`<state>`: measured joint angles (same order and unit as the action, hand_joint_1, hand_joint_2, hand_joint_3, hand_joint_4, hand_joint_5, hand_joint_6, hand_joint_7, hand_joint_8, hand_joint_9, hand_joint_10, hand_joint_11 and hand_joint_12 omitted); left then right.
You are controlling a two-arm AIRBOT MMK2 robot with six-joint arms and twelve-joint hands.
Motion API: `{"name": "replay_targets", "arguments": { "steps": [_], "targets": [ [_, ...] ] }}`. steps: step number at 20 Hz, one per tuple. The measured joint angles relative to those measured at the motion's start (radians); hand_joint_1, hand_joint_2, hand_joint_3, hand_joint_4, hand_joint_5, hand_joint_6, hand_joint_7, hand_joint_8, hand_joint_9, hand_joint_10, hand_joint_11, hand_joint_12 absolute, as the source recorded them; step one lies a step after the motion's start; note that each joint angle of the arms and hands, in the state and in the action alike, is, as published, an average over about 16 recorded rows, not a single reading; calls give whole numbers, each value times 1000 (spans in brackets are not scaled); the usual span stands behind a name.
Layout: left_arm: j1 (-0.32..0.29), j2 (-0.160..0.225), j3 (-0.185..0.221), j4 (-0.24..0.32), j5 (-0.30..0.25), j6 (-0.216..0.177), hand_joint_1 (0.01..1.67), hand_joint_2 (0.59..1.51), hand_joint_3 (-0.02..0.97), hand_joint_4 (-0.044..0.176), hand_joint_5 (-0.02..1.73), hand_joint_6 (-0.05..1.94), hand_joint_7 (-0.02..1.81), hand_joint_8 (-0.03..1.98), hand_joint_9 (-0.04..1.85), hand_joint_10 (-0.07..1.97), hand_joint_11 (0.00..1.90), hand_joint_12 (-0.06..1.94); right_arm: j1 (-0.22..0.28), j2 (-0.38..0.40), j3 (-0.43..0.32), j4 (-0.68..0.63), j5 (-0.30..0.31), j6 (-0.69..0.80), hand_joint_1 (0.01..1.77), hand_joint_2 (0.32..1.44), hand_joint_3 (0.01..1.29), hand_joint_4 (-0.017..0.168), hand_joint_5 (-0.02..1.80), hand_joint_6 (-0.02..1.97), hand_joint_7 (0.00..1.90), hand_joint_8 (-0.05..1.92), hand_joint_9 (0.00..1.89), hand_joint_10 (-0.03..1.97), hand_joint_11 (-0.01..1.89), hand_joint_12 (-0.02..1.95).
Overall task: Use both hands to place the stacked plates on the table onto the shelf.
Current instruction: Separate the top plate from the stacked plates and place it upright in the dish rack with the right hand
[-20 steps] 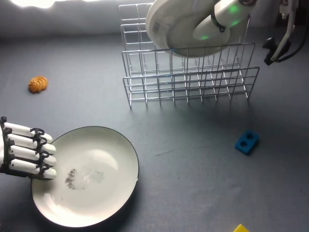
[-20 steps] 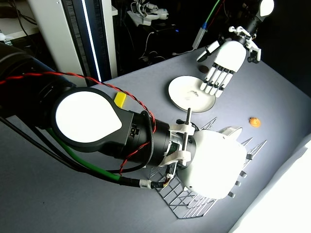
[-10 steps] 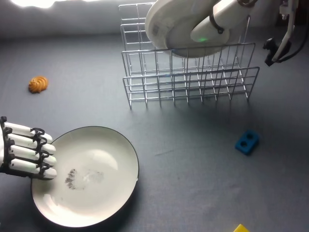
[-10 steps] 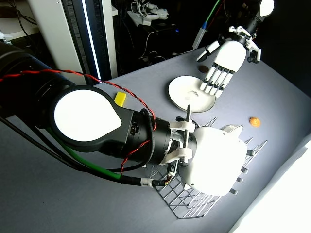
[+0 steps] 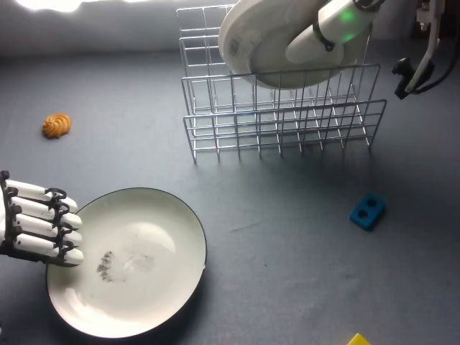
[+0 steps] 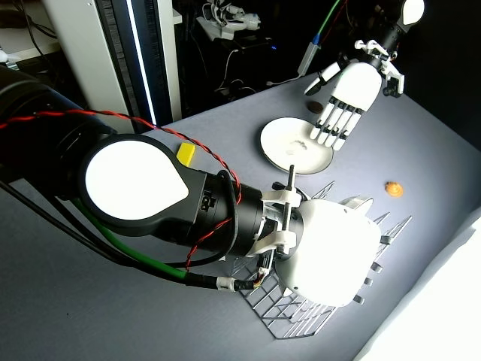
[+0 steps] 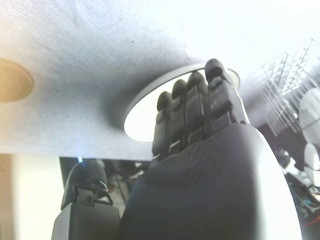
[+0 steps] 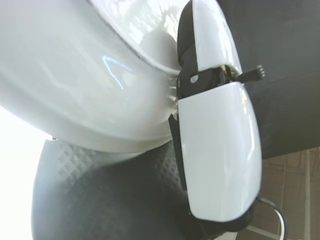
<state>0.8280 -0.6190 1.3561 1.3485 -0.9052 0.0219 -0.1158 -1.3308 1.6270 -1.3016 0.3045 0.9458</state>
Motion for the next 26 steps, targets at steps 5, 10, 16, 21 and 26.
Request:
{"name": "replay_targets", "arguments": {
  "steps": [5, 10, 16, 21, 26],
  "targets": [
    [0, 0, 0, -2, -1, 0, 20, 1147, 16, 3, 183, 10, 163, 4, 122, -14, 19, 160, -1, 0, 0, 1, -2, 0, 1255, 997, 16, 3, 869, 1029, 1009, 718, 1120, 428, 820, 1226],
    [0, 0, 1, -3, -1, 0, 20, 1147, 15, 3, 185, 10, 161, 4, 123, -15, 19, 154, -2, 0, 0, 3, -2, -4, 1251, 1001, 16, 4, 867, 1024, 995, 737, 1120, 421, 814, 1231],
    [0, 0, 1, -3, -1, 0, 20, 1147, 16, 3, 177, 10, 156, 4, 121, -14, 18, 136, -6, -1, 0, 7, -4, -15, 1248, 1016, 16, 4, 850, 1069, 987, 876, 1140, 421, 835, 1240],
    [0, 0, 1, -4, -2, 0, 20, 1147, 15, 3, 185, 9, 165, 4, 126, -15, 19, 155, -10, -1, 0, 13, -5, -25, 1248, 1040, 15, 2, 825, 1117, 961, 1017, 1147, 446, 864, 1241],
    [0, 0, 1, -5, -3, 0, 20, 1147, 15, 3, 183, 9, 162, 4, 123, -13, 20, 151, -15, -1, 0, 18, -5, -33, 1248, 1063, 15, -4, 811, 1114, 955, 1002, 1137, 448, 873, 1251]
  ]
}}
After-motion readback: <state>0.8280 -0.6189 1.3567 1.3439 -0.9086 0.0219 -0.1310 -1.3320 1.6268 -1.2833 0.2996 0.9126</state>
